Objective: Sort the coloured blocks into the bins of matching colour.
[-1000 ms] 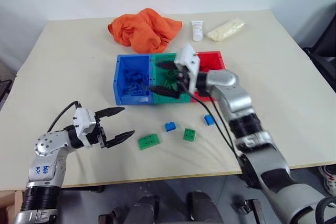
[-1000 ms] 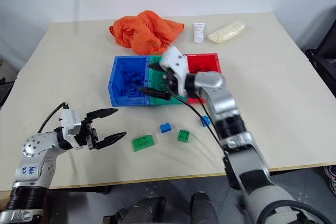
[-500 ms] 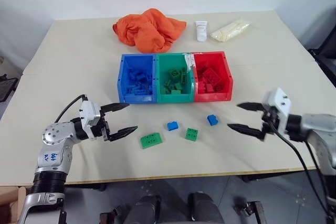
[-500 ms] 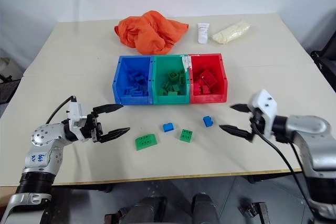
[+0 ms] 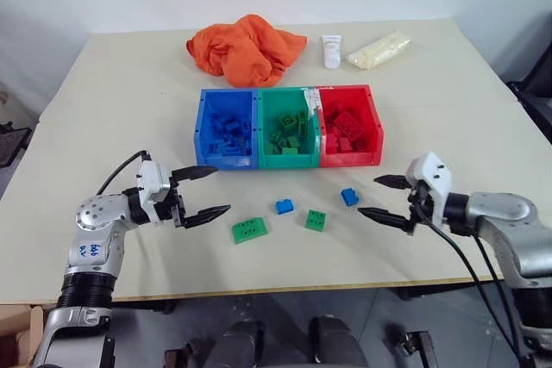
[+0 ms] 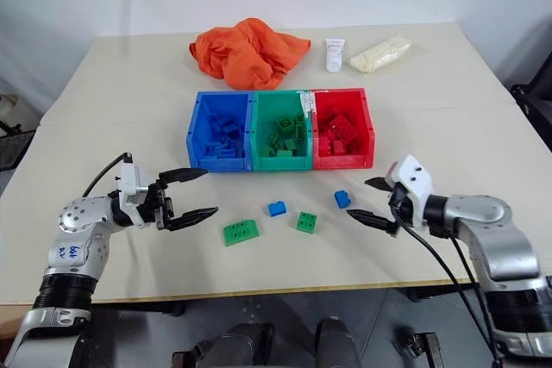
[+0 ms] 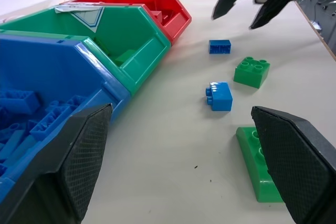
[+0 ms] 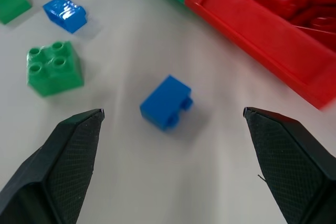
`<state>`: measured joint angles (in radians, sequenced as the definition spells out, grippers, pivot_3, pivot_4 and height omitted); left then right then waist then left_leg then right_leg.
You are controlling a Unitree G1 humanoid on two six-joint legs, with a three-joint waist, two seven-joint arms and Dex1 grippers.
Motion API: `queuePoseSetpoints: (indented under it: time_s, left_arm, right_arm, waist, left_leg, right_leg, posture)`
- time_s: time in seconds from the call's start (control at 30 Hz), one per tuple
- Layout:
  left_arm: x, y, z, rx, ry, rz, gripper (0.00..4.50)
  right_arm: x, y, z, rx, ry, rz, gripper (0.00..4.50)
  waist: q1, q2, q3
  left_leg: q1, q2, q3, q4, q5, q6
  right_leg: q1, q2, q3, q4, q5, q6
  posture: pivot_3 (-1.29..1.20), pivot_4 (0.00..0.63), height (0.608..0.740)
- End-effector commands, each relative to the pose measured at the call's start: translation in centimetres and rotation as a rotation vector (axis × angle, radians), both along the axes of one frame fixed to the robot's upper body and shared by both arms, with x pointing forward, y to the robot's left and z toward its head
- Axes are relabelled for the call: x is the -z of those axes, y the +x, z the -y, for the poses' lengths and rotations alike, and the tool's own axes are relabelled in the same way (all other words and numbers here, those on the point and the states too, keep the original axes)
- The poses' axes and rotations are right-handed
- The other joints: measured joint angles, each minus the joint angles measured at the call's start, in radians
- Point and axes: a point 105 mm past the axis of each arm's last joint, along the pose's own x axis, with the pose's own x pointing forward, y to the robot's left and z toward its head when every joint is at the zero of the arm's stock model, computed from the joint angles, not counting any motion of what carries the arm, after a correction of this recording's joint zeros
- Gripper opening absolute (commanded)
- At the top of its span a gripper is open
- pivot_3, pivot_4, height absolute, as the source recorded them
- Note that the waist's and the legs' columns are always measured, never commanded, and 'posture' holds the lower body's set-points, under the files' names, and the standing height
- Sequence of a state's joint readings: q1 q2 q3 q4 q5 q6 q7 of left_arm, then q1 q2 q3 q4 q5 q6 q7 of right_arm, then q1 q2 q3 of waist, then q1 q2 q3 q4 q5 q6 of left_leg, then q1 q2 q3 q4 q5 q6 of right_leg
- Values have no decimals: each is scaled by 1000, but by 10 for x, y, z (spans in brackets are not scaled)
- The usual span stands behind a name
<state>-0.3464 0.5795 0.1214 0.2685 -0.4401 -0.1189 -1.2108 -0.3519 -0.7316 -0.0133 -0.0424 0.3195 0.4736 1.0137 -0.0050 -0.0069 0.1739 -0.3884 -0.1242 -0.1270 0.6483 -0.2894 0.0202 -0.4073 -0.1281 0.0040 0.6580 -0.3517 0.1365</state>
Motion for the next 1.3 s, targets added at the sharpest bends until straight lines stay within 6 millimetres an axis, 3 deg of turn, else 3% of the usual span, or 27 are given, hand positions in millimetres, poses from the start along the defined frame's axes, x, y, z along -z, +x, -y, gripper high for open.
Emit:
queuePoseSetpoints:
  time_s: [0.03,0.13,0.23,0.47,0.6,0.77,0.97,1.07,1.23,1.3]
  left_arm:
    - [-8,-7,-5,-18,4,34,4500]
    - [-7,-11,-7,-30,5,33,4500]
    - [-6,-15,-10,-44,8,27,4500]
    - [-5,-21,-14,-61,11,20,4500]
    - [-3,-23,-15,-64,8,10,4500]
    - [-1,-20,-13,-62,2,8,4500]
    - [-3,-16,-9,-74,-21,20,4500]
    - [-2,-17,-8,-80,-23,21,4500]
    - [-1,-19,-11,-107,-24,31,4500]
    - [-2,-19,-10,-112,-27,36,4500]
  right_arm:
    - [4,9,-9,-22,-20,16,4450]
    - [9,11,-13,-40,-22,8,4450]
    - [12,11,-14,-47,-29,6,3854]
    - [11,10,-15,-50,-25,25,1585]
    - [0,7,-20,-62,-15,68,1571]
    - [-43,10,-38,-98,26,190,1571]
    - [-84,27,-86,-174,113,296,1571]
    - [-103,44,-121,-201,173,351,1571]
    - [-109,63,-182,-261,190,354,1571]
    - [-108,69,-194,-266,187,354,1571]
  waist:
    - [0,0,0]
    - [2,0,0]
    - [4,0,0]
    - [4,0,0]
    - [1,0,0]
    - [1,0,0]
    - [0,0,0]
    - [-9,0,0]
    - [-28,-1,0]
    - [-33,-1,0]
  left_leg:
    - [0,0,0,0,0,0]
    - [-1,0,0,0,0,0]
    - [-1,0,0,0,0,0]
    - [-1,0,0,0,0,0]
    - [-1,0,0,0,0,0]
    - [-1,0,0,0,0,0]
    - [-1,0,0,0,0,-1]
    - [-1,0,0,-1,0,-1]
    - [-1,0,-2,-1,0,-1]
    - [-1,0,-2,-1,0,-1]
  right_leg:
    - [-1,0,0,1,0,0]
    - [-1,0,1,1,0,0]
    - [-1,0,1,1,0,0]
    - [-1,0,1,1,0,0]
    - [-1,0,1,1,0,0]
    - [-2,0,1,1,0,0]
    - [-2,0,1,1,0,0]
    - [-2,0,1,1,0,0]
    - [-3,0,0,3,0,0]
    - [-3,0,0,3,0,0]
  posture:
    - [0,150,740]
    - [0,150,740]
    - [0,150,740]
    - [0,150,740]
    - [0,150,740]
    - [0,150,740]
    - [0,150,740]
    - [0,150,740]
    - [0,150,740]
    - [0,150,740]
